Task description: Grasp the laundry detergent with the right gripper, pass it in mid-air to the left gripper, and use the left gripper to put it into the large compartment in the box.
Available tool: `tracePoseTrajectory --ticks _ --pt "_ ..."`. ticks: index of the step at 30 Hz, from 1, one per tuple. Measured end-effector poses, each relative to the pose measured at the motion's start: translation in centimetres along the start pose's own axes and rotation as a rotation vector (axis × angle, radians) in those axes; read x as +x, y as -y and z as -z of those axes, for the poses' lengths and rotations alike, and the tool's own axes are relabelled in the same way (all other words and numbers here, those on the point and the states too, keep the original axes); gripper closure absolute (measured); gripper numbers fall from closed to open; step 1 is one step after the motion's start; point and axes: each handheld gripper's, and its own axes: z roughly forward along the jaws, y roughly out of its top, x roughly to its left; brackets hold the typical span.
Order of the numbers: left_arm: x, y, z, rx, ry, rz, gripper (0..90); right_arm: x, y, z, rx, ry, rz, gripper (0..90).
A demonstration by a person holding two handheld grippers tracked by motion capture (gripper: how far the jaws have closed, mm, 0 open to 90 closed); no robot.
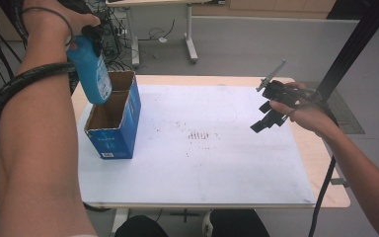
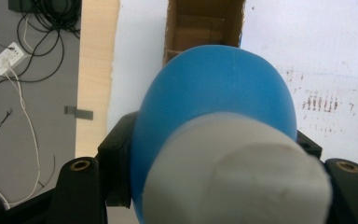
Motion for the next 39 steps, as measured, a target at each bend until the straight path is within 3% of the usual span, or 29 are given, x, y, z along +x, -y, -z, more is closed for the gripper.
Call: tracePoseTrajectory --ticks 39 --pt "0.2 0.0 -1.9 0.011 0.015 0.003 36.4 -0.1 0.3 0.1 0.009 -0.001 0.001 6.5"
